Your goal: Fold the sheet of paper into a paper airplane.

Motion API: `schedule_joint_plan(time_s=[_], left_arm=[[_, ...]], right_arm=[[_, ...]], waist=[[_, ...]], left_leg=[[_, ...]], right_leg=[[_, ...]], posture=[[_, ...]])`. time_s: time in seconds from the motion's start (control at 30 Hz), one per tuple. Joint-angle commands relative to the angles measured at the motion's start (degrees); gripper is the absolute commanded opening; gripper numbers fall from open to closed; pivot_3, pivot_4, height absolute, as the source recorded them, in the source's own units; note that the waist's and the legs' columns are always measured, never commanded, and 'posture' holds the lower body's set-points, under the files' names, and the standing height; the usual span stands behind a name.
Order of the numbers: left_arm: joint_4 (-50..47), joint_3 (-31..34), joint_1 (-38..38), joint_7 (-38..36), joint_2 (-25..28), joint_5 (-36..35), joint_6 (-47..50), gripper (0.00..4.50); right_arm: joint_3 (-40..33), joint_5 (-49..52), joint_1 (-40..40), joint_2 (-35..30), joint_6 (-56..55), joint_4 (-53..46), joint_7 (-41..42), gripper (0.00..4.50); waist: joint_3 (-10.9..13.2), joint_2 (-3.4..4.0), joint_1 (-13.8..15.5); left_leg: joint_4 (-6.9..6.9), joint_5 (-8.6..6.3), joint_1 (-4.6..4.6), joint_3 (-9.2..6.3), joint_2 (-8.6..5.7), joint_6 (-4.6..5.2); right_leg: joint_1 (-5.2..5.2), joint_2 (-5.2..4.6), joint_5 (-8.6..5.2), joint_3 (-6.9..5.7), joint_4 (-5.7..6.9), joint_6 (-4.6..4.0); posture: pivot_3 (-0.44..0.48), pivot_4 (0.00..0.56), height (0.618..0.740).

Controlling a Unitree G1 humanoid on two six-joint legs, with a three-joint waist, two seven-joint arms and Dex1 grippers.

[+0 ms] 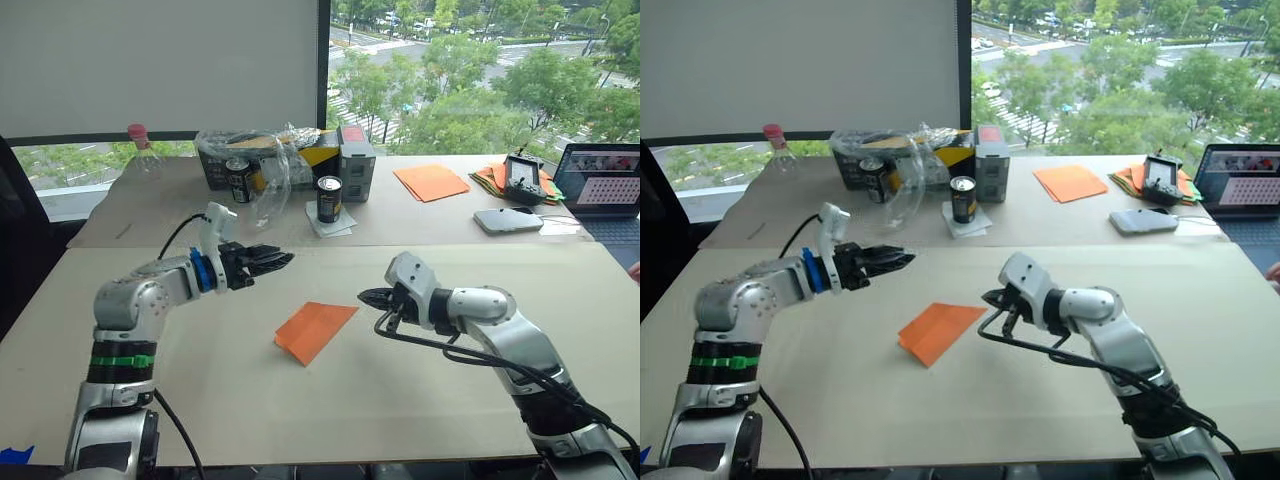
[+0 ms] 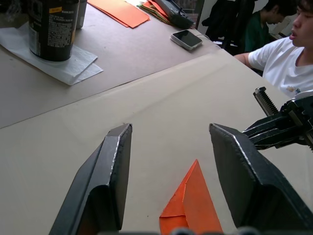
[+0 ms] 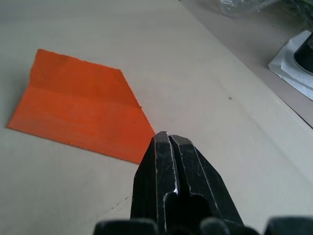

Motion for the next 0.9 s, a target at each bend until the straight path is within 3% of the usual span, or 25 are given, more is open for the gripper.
schedule_joint_plan(time_s=[0.03, 0.07, 0.17, 0.27, 0.43, 0.53, 0.7, 0.73, 0.77, 0.9], left_arm=[[-1.17, -3.40, -2.85, -2.19, 4.99, -4.16, 14.00, 4.21], [-0.71, -5.00, -3.81, -2.62, 6.50, -4.55, 17.66, 4.48], [2.40, -11.73, -7.79, -6.71, 9.85, -6.07, 25.60, 4.48], [7.85, -16.70, -12.48, -11.18, 9.18, -6.92, 28.13, 4.48], [16.67, -25.20, -17.57, -14.86, 6.28, -2.79, 24.93, 4.48], [28.15, -29.60, -21.19, -16.86, 0.91, 2.14, 18.97, 4.48], [37.86, -31.68, -25.70, -21.08, -3.92, 6.85, 13.02, 4.48], [39.69, -31.32, -26.40, -21.45, -4.72, 7.48, 12.55, 3.95], [40.88, -31.42, -26.78, -22.08, -5.18, 8.31, 11.72, 3.79], [41.98, -32.26, -27.35, -24.50, -6.74, 10.61, 10.74, 2.32]], right_arm=[[-1.56, 6.35, 0.37, -4.04, 4.78, -7.82, 5.62, 0.00], [-1.50, 7.23, 0.62, -5.03, 5.61, -9.08, 6.29, 0.00], [-1.33, 10.07, 1.08, -7.13, 8.63, -12.18, 7.25, 0.00], [-0.99, 11.89, 1.79, -8.30, 10.97, -14.51, 7.16, 0.00], [-0.70, 11.78, 2.87, -8.67, 11.71, -15.73, 4.74, 0.00], [-1.33, 11.29, 4.68, -8.90, 11.65, -16.36, 2.66, 0.00], [-3.01, 11.75, 6.60, -10.33, 11.55, -17.64, 0.96, 0.00], [-3.20, 11.88, 6.81, -10.57, 11.56, -17.79, 0.72, 0.00], [-3.28, 11.91, 6.97, -10.75, 11.48, -17.88, 0.49, 0.00], [-3.93, 12.06, 7.33, -10.98, 11.82, -18.24, -1.13, 0.00]], waist=[[0.08, -0.03, 0.07], [0.17, -0.06, 0.11], [0.34, -0.13, 0.16], [0.38, -0.12, 0.37], [0.40, -0.15, 0.46], [0.42, -0.18, 0.47], [0.50, -0.26, 0.49], [0.50, -0.26, 0.51], [0.50, -0.26, 0.52], [0.51, -0.28, 0.27]], left_leg=[[-0.01, -0.01, 0.00, 0.00, 0.00, 0.02], [0.00, -0.02, -0.01, -0.01, 0.00, 0.03], [0.00, -0.01, 0.01, -0.07, 0.01, 0.03], [0.01, 0.00, 0.07, -0.07, 0.01, 0.02], [0.02, 0.01, 0.03, -0.10, 0.00, 0.00], [0.01, 0.01, 0.02, -0.07, -0.01, 0.01], [0.04, 0.01, -0.10, -0.03, -0.01, 0.01], [0.05, 0.00, -0.10, -0.03, -0.01, 0.02], [0.06, 0.00, -0.11, -0.03, -0.03, 0.03], [0.06, -0.01, -0.11, -0.02, -0.02, 0.05]], right_leg=[[0.01, 0.01, 0.00, 0.00, -0.04, 0.00], [0.01, 0.01, 0.00, -0.01, -0.02, 0.00], [0.05, 0.02, 0.00, -0.08, -0.01, 0.01], [0.12, 0.01, 0.00, -0.09, 0.03, 0.01], [0.13, -0.02, 0.00, -0.11, 0.01, 0.00], [0.10, -0.04, 0.00, -0.07, 0.01, 0.00], [0.03, -0.06, 0.01, -0.07, -0.01, 0.00], [0.03, -0.07, 0.01, -0.07, -0.01, 0.00], [0.03, -0.10, 0.00, -0.07, -0.01, 0.00], [0.03, -0.09, 0.00, -0.08, -0.01, 0.01]], posture=[[0.000, 0.150, 0.670], [0.000, 0.150, 0.670], [0.000, 0.150, 0.670], [0.000, 0.150, 0.670], [0.000, 0.150, 0.670], [0.000, 0.150, 0.670], [0.000, 0.150, 0.670], [0.000, 0.150, 0.670], [0.000, 0.150, 0.670], [0.000, 0.150, 0.670]])
